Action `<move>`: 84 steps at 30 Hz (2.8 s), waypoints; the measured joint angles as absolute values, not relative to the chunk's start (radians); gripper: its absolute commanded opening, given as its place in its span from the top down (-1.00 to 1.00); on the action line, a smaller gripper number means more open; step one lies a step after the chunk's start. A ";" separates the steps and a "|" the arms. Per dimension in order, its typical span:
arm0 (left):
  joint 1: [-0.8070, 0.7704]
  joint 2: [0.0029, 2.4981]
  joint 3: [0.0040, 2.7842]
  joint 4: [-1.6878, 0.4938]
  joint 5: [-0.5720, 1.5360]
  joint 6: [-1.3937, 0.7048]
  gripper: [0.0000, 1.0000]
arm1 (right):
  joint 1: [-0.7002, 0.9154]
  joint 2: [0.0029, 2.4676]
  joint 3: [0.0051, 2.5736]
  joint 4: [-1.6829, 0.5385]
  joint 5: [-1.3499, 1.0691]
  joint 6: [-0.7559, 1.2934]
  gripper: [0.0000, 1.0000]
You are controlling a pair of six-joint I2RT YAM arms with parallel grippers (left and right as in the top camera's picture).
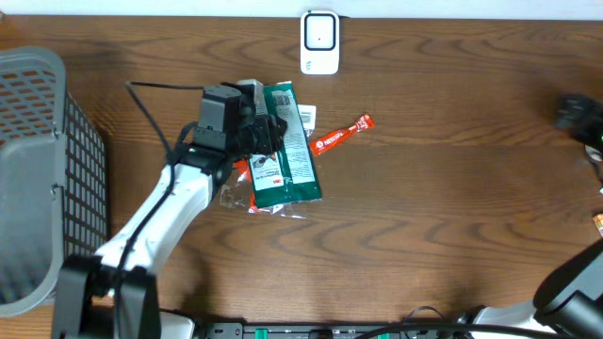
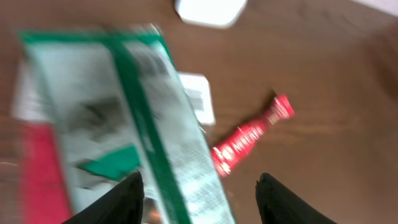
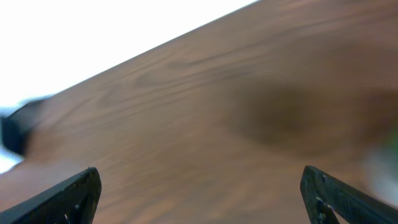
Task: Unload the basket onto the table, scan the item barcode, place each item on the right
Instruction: 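Move the right gripper to the red Nescafe stick and grasp it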
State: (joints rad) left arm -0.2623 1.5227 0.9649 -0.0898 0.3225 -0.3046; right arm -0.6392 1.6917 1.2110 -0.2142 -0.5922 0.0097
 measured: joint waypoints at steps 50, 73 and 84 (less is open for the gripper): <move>-0.054 1.390 0.968 -0.520 0.136 -0.265 -0.61 | 0.165 2.011 1.214 -0.202 -0.466 -0.122 -0.11; -0.089 1.392 0.968 -0.542 0.152 -0.265 -0.61 | 0.162 2.105 1.216 -0.019 -0.525 -0.065 -0.23; -0.089 1.392 0.968 -0.538 0.152 -0.266 -0.62 | 0.173 2.121 1.216 0.094 -0.576 0.089 -0.16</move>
